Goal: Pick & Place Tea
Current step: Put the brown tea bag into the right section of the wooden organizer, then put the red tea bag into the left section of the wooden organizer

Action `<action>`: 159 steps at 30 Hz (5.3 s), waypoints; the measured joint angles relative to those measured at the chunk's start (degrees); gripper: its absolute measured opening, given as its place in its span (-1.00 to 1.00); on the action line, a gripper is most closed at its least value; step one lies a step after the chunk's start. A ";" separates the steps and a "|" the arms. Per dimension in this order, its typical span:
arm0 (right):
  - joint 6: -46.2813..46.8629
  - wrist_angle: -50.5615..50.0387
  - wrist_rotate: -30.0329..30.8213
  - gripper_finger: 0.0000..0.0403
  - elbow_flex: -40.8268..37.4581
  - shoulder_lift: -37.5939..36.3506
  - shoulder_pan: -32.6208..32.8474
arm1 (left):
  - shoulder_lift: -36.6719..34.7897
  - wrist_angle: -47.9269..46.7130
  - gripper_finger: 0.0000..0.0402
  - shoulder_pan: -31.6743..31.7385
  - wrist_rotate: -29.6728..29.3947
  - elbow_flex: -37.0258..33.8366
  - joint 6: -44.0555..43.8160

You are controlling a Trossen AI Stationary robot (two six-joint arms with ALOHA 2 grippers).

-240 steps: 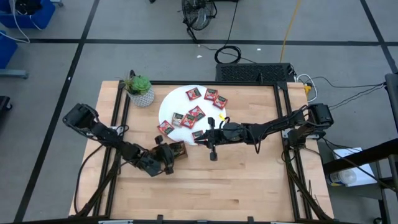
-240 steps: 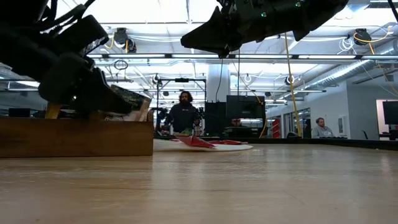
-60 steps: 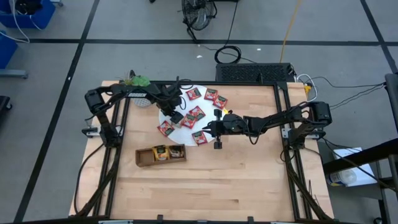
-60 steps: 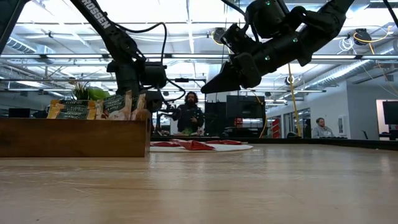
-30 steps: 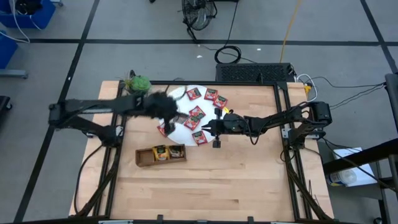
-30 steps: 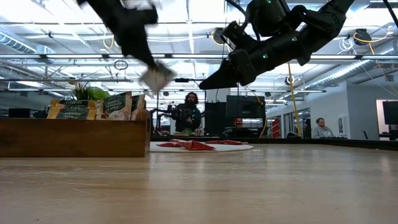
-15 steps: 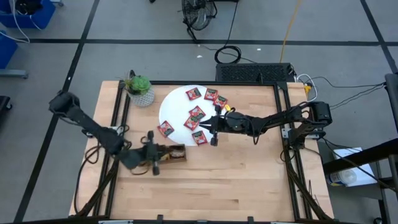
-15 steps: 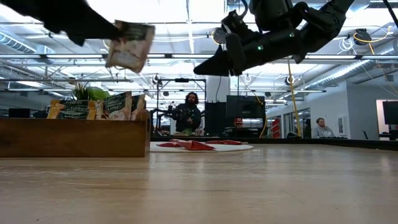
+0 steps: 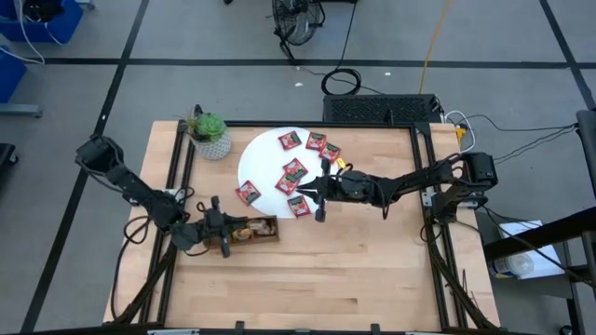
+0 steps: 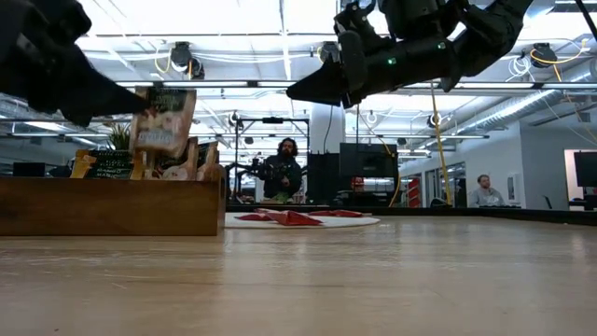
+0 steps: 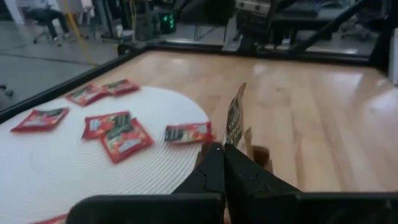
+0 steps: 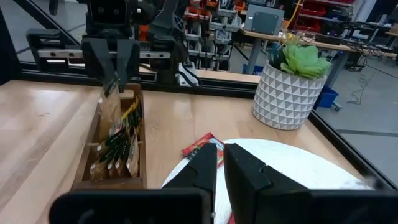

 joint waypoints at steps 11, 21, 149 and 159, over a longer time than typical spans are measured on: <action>-0.07 0.39 0.02 -0.91 0.00 0.00 0.06 | 3.53 2.81 -1.00 0.89 3.88 -0.36 1.32; -0.15 0.38 0.02 -0.91 0.00 0.00 0.06 | 12.57 14.17 -1.00 5.45 10.00 -0.34 3.57; -12.63 -34.43 7.41 -0.88 15.93 19.51 5.55 | -33.87 -54.57 0.07 50.29 16.09 28.89 12.87; -32.86 -28.98 30.14 -0.98 15.82 17.93 10.86 | -33.87 -53.25 0.04 50.27 16.11 28.89 8.09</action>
